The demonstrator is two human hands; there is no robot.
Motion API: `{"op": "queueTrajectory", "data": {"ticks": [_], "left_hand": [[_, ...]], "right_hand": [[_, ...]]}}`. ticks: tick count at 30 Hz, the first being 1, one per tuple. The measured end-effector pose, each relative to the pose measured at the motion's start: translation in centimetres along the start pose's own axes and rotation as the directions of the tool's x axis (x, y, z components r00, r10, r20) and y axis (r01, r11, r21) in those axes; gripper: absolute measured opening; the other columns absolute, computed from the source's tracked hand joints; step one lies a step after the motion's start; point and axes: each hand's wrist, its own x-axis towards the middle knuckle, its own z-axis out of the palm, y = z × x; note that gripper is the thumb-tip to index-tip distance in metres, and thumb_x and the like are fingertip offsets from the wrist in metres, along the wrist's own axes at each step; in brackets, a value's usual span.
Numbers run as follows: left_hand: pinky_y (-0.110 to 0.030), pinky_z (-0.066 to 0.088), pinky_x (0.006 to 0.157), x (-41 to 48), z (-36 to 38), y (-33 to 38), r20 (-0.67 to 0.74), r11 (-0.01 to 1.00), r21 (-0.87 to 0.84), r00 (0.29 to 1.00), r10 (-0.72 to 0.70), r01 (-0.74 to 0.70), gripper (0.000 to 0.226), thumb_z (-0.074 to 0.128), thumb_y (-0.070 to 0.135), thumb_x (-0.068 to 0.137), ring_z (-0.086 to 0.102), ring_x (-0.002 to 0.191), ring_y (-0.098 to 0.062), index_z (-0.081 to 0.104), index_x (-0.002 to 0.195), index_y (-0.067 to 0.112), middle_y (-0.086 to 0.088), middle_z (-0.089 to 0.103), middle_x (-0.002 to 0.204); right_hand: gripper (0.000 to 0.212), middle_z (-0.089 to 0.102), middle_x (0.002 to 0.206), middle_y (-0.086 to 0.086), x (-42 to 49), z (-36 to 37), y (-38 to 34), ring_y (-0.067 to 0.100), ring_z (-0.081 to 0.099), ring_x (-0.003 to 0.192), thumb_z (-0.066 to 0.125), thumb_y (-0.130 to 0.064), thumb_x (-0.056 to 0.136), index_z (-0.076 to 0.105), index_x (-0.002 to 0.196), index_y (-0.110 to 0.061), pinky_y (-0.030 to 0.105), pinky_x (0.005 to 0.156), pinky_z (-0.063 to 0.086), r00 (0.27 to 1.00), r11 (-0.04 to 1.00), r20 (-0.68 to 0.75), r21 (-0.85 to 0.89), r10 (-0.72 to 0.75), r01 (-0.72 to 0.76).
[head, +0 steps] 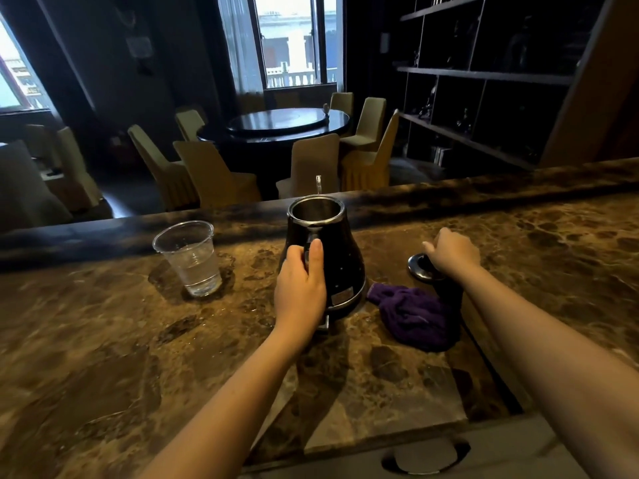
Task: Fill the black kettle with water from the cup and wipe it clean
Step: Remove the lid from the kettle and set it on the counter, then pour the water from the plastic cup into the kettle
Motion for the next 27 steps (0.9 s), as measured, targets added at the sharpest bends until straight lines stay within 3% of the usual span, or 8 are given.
{"op": "queueTrajectory", "data": {"ticks": [3,5,8,11,15,19,24,27], "left_hand": [[-0.022,0.039,0.062,-0.1,-1.1,-1.0,0.054,0.993,0.043,0.993,0.103,-0.105,0.032,0.035,0.043,0.094,0.055,0.08,-0.012,0.053,0.093,0.017,0.001,0.057,0.089],[-0.02,0.041,0.068,-0.3,-2.2,-1.8,0.104,0.989,0.051,0.986,0.134,-0.14,0.031,0.037,0.041,0.093,0.054,0.087,-0.007,0.056,0.101,0.018,0.003,0.057,0.095],[-0.016,0.043,0.072,-0.1,-4.8,-3.6,0.123,0.989,0.072,0.985,0.118,-0.127,0.019,0.043,0.035,0.092,0.054,0.09,-0.002,0.053,0.103,0.024,0.01,0.054,0.096],[-0.028,0.05,0.083,0.9,-8.3,-6.7,0.053,0.994,0.1,0.997,-0.051,0.046,0.024,0.05,0.032,0.09,0.057,0.1,-0.013,0.05,0.112,0.022,0.001,0.056,0.108],[-0.048,0.036,0.106,3.0,-12.9,-10.6,-0.132,0.908,0.156,0.92,-0.37,0.388,0.068,0.06,0.038,0.084,0.038,0.13,-0.033,0.032,0.138,0.007,-0.018,0.036,0.143],[-0.049,0.027,0.113,5.6,-15.4,-13.2,-0.165,0.895,0.097,0.894,-0.416,0.435,0.089,0.066,0.044,0.078,0.026,0.139,-0.034,0.019,0.145,0.01,-0.018,0.025,0.152],[-0.048,0.029,0.113,8.1,-15.7,-15.0,0.002,0.942,-0.029,0.943,-0.334,0.334,0.096,0.072,0.039,0.072,0.028,0.14,-0.029,0.014,0.146,0.02,-0.01,0.023,0.155],[-0.044,0.03,0.113,9.2,-15.0,-15.0,0.026,0.953,-0.097,0.958,-0.285,0.286,0.096,0.075,0.033,0.071,0.032,0.138,-0.028,0.014,0.145,0.022,-0.01,0.027,0.153]], "right_hand": [[0.025,0.064,0.1,0.015,-3.3,-2.3,-3.4,0.032,0.059,0.093,0.05,-0.027,0.09,0.053,0.102,-0.007,0.045,0.078,0.05,0.978,0.958,-0.176,0.243,-0.113,0.155],[0.019,0.062,0.091,0.007,-6.9,-3.4,-6.3,0.022,0.058,0.083,0.05,-0.026,0.09,0.055,0.1,-0.011,0.037,0.069,0.048,0.965,0.864,-0.17,0.434,-0.2,0.255],[0.022,0.063,0.087,0.005,-12.5,-3.6,-9.6,0.019,0.058,0.079,0.048,-0.032,0.091,0.057,0.094,-0.012,0.036,0.069,0.048,0.946,0.732,-0.131,0.604,-0.297,0.314],[0.027,0.063,0.079,-0.002,-16.0,-2.5,-11.8,0.01,0.058,0.074,0.043,-0.041,0.091,0.056,0.086,-0.017,0.026,0.061,0.044,0.946,0.672,-0.068,0.688,-0.316,0.274],[0.02,0.063,0.078,-0.006,-17.6,0.0,-14.3,0.003,0.059,0.074,0.047,-0.041,0.09,0.051,0.082,-0.023,0.013,0.06,0.042,0.944,0.573,0.022,0.799,-0.329,0.181],[0.007,0.058,0.067,-0.002,-17.8,1.3,-15.4,0.002,0.057,0.057,0.052,-0.022,0.09,0.052,0.087,-0.016,0.009,0.051,0.044,0.967,0.482,-0.006,0.866,-0.254,0.132],[0.015,0.051,0.062,0.0,-17.7,2.7,-16.2,0.015,0.049,0.052,0.05,-0.022,0.09,0.049,0.077,-0.028,0.032,0.051,0.041,0.986,0.441,-0.086,0.886,-0.146,0.143],[0.017,0.05,0.061,0.003,-17.6,3.1,-16.3,0.019,0.049,0.054,0.051,-0.025,0.09,0.049,0.073,-0.028,0.035,0.053,0.041,0.987,0.459,-0.135,0.874,-0.088,0.161]]}}
